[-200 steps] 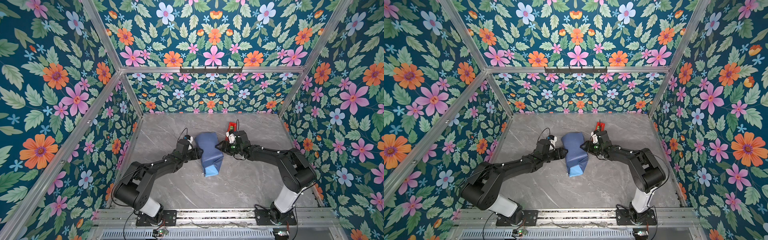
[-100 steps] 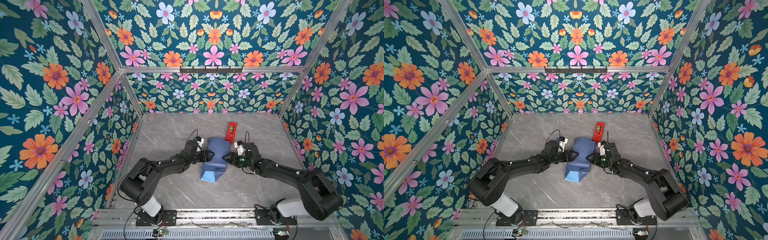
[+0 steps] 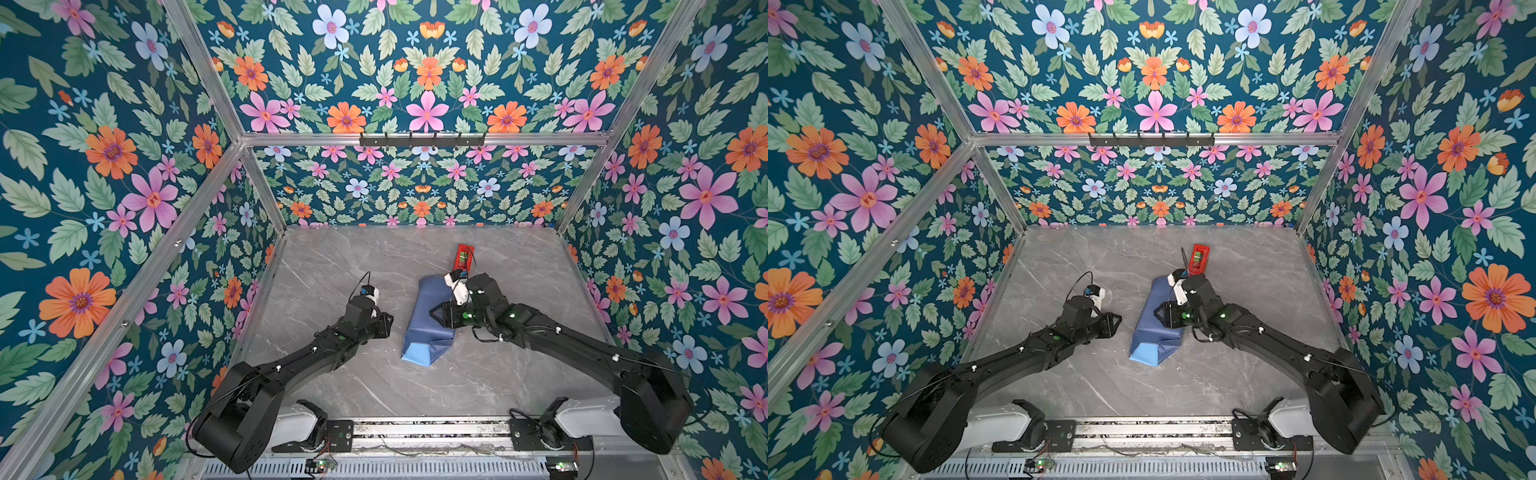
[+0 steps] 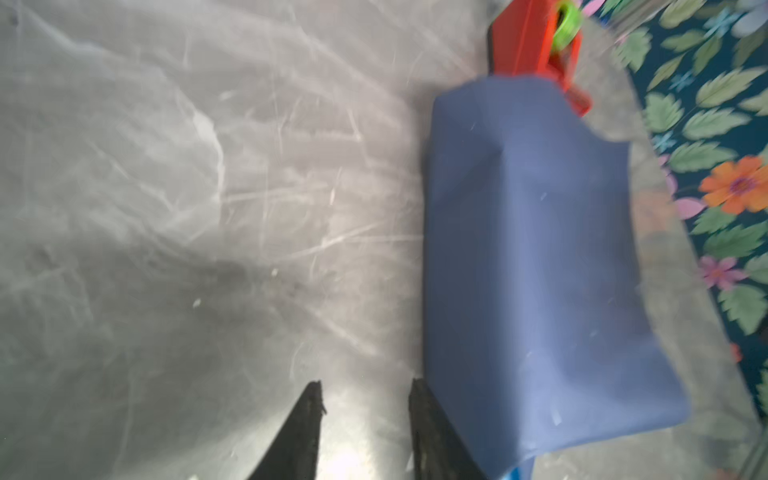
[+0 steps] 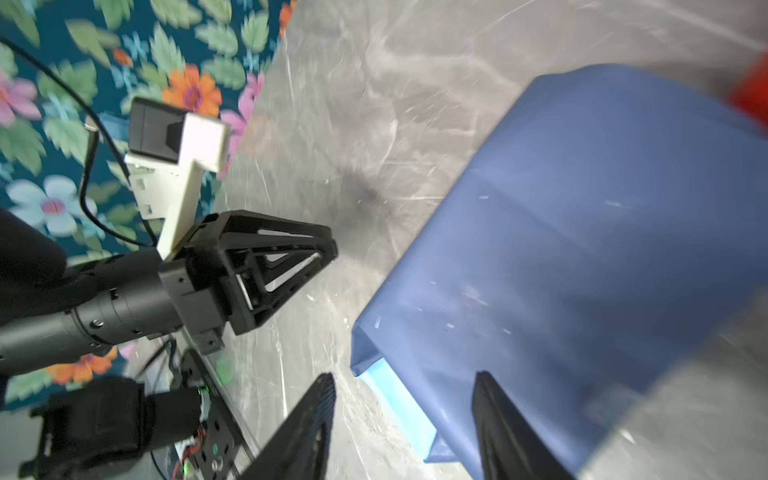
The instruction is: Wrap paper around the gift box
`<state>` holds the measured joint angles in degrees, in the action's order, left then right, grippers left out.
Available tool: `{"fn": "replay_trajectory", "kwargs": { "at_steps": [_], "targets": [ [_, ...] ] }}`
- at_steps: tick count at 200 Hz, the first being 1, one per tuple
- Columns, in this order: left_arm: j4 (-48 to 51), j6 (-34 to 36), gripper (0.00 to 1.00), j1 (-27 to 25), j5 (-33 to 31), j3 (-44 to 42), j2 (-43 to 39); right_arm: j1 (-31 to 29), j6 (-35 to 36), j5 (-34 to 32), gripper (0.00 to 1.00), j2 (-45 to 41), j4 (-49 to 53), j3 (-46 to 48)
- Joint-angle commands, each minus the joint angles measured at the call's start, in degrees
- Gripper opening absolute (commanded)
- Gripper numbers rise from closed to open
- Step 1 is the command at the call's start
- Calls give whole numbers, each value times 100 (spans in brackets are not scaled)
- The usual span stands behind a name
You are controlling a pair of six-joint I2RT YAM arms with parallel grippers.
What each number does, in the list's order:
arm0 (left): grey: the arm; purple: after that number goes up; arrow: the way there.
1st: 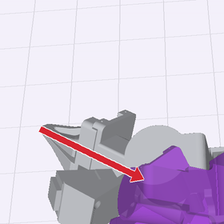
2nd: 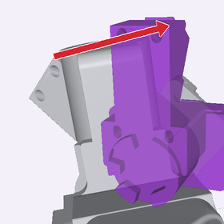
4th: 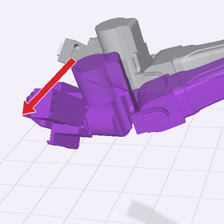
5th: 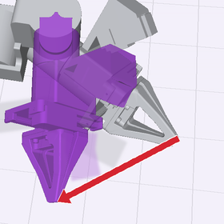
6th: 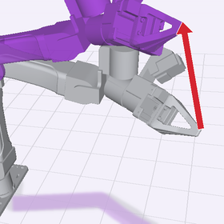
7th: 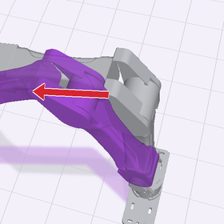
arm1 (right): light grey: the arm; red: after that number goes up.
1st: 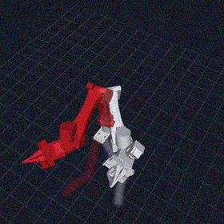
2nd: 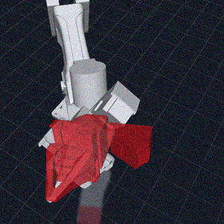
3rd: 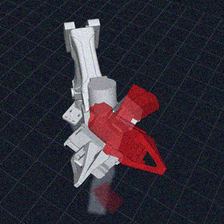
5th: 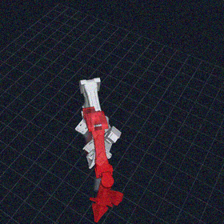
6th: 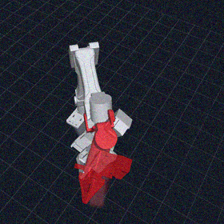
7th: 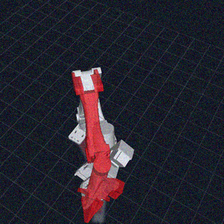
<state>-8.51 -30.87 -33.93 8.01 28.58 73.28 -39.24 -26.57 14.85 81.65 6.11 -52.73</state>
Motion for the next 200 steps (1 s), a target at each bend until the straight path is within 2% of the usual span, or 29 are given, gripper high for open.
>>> {"fn": "replay_trajectory", "kwargs": {
  "at_steps": [1, 53, 200],
  "targets": [
    [5, 67, 31, -215, -41, -10, 168, -36, 350, 138, 47, 489, 204, -328],
    [-304, -222, 25, -787, -207, -10, 487, -30, 468, 33, 35, 1049, 487, -573],
    [-506, -544, 20, -1307, -403, 98, 723, -22, 336, -176, 31, 1115, 523, -178]
  ]
}}
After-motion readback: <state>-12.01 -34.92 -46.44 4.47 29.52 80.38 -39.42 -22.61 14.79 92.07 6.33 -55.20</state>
